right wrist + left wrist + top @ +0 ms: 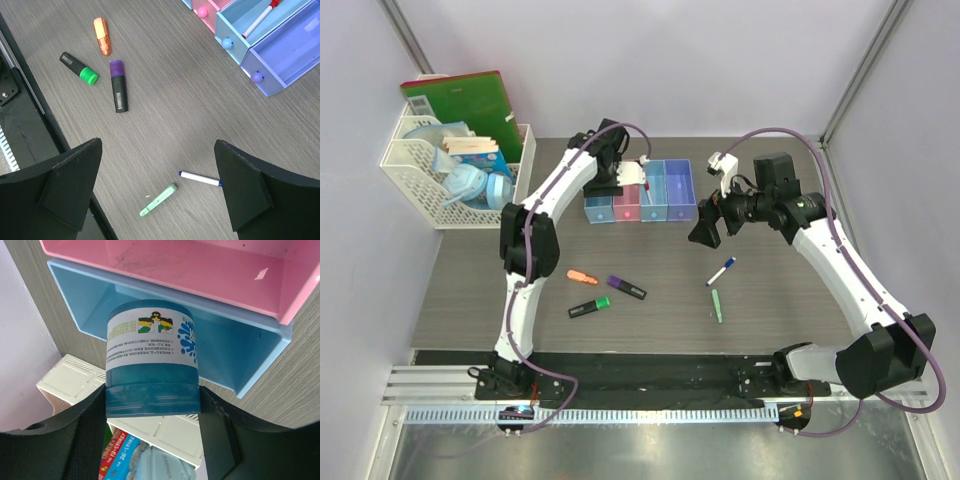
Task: Sort the stationery into containers
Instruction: Place the stationery in the storage box.
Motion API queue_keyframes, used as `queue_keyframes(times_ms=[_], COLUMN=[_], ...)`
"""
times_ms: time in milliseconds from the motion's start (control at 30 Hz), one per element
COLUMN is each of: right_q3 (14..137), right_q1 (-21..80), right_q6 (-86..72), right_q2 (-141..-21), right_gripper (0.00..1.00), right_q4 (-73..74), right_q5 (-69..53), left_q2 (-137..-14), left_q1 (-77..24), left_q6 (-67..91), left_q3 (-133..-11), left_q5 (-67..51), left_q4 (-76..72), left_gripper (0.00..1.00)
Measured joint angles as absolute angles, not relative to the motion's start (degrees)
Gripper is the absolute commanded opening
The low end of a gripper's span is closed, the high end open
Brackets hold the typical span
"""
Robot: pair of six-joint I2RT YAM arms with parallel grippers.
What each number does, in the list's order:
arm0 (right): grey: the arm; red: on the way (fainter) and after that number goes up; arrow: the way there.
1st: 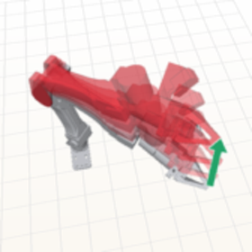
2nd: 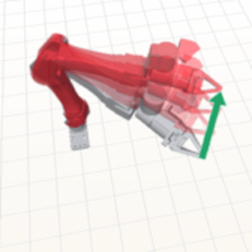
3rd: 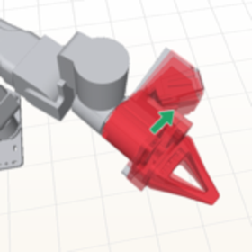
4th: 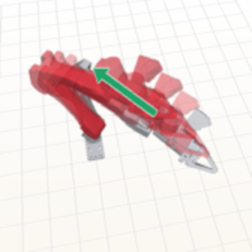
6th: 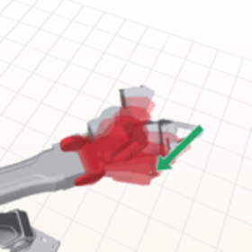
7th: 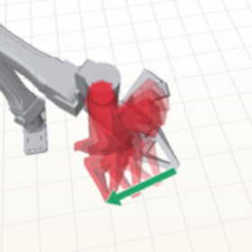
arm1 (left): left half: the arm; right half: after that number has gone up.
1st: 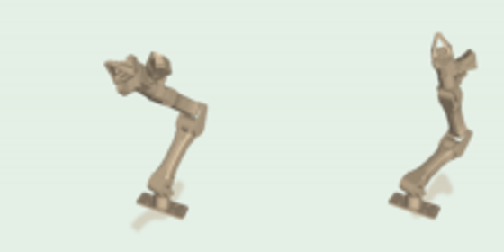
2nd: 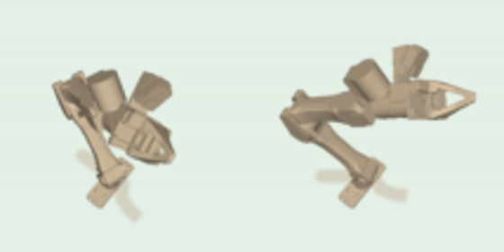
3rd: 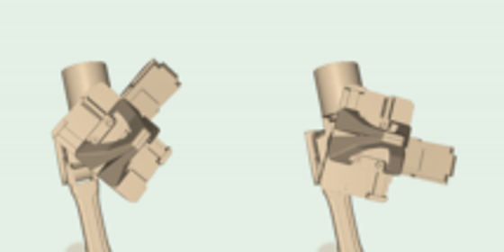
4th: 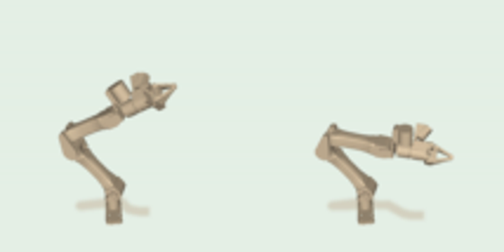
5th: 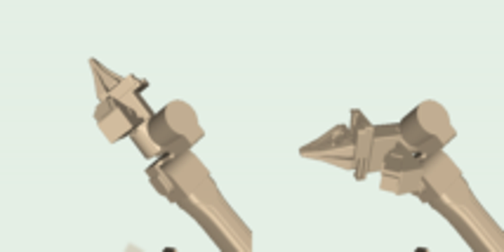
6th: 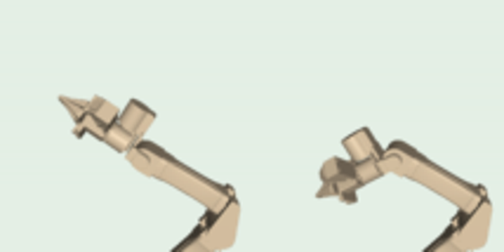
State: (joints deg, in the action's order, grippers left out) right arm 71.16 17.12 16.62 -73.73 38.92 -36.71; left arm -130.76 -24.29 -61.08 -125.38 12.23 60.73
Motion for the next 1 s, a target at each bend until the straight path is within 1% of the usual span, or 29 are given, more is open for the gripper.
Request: queue_keyframes(times_ms=[533,567,600,700,767,867,900,967,1000], right_q3=[69.63,69.63,69.63,69.58,69.47,69.38,69.36,69.32,69.28], right_q1=[17.12,17.12,17.12,17.12,17.12,17.12,17.12,17.12,17.12], right_q6=[16.86,16.88,16.88,16.91,17.02,17.17,17.26,17.34,17.41], right_q2=[-73.08,-72.97,-72.84,-72.53,-72.34,-72.03,-71.92,-71.70,-71.59], right_gripper=[1.00,1.00,1.00,1.00,1.00,1.00,1.00,1.00,1.00], right_q4=[39.03,39.03,39.00,39.00,39.03,39.03,39.03,39.03,39.03], right_q5=[-36.75,-36.77,-36.77,-36.77,-36.77,-36.77,-36.77,-36.77,-36.77], left_q2=[-131.63,-131.63,-131.63,-131.63,-131.63,-131.63,-131.63,-131.63,-131.63], left_q1=[-25.91,-26.04,-26.15,-26.37,-26.52,-26.76,-26.85,-26.96,-26.98], left_q6=[-66.48,-66.52,-66.52,-66.52,-66.50,-66.48,-66.48,-66.46,-66.46], left_q3=[-125.38,-125.36,-125.29,-124.44,-123.57,-123.15,-123.11,-123.00,-122.93], left_q5=[16.08,16.29,16.49,17.17,17.47,17.85,17.98,18.20,18.31], left_q4=[60.16,60.14,60.05,58.76,57.80,57.19,57.10,56.88,56.69], left_gripper=[0.00,0.02,0.11,0.28,0.33,0.49,0.59,0.68,0.81])
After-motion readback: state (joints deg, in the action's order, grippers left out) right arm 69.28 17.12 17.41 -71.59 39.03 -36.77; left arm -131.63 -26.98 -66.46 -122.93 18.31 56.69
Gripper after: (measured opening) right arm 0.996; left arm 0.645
